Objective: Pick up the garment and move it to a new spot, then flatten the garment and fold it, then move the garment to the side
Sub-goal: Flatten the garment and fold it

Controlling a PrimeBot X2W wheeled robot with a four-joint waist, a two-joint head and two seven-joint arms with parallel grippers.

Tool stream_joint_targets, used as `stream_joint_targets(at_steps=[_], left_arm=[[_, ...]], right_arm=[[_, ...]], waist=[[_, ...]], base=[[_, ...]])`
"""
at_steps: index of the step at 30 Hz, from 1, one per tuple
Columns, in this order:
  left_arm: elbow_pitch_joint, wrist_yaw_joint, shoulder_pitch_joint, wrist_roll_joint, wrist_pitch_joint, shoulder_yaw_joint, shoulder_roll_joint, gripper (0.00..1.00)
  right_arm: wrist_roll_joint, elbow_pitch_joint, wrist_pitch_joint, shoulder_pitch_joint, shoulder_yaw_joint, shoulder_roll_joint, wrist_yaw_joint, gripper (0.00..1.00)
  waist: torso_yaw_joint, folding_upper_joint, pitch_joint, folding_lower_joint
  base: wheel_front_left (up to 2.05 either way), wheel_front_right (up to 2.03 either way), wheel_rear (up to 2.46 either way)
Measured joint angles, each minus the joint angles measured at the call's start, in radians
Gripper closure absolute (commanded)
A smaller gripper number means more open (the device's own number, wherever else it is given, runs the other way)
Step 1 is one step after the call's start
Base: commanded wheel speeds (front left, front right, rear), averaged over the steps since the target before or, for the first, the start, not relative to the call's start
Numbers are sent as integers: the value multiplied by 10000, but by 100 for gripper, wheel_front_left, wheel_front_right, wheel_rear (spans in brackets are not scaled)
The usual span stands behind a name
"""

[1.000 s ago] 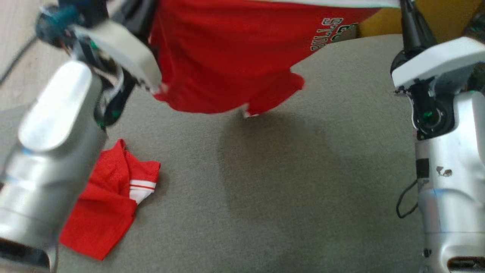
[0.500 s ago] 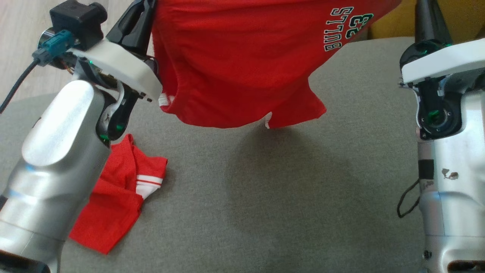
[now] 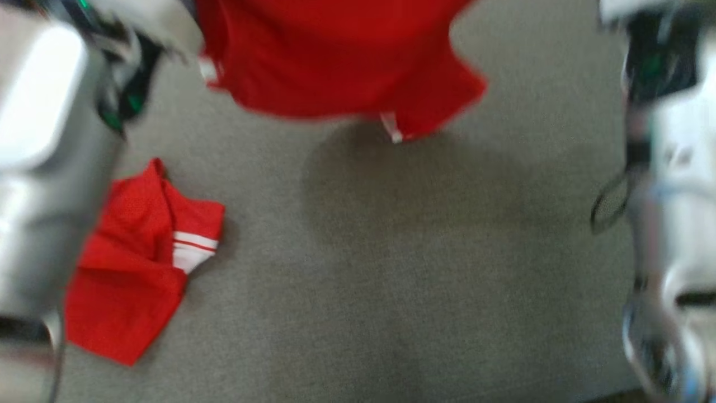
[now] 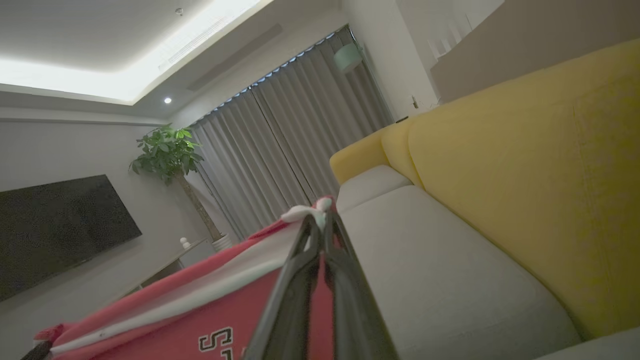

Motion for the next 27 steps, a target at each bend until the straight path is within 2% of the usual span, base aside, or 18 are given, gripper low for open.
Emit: stream_joint_targets(at_steps=[4,8,10,13,17,19,23,27], left_arm=[[1070,-171,-1832,318,-500,205,-73,100],[1942,-385,-3710,537,-1900,602,-435,100],[2351,-401,-4384,673,-2658,740,-610,100],[2767,-706,-4779,746,-3175,788,-853,100],[3290,-926,-4333,790,-3308,433,-1126,100],[3624,-995,-3709,681,-3308,-46,-1229,100],[3605,-1003,-1894,12,-3110,-1722,-1225,100],[3035,-1003,-637,-660,-3078,-3068,-736,100]], right_arm=[[-374,1356,-963,-2336,-46,-6,0,100],[-616,2558,-2297,-4287,-48,-4,0,100],[-878,3080,-2871,-4818,-75,-4,0,100],[-965,3816,-3237,-5028,-192,8,2,100],[-972,4997,-3377,-4647,-178,-4,2,100],[-1058,5812,-3369,-4300,-171,-4,2,100],[-1457,7432,-2688,-3556,-174,-81,2,100],[-1799,7986,-1605,-3090,8,-431,2,100]], waist=[[-179,0,779,2],[-367,0,1514,2],[-460,0,1818,2],[-597,0,2166,1],[-710,0,2446,0],[-713,-1,2493,1],[-654,0,2432,-2],[-528,0,2288,-2]], base=[[0,0,0],[0,0,0],[0,0,0],[0,0,0],[0,0,0],[0,0,0],[0,0,0],[0,0,0]])
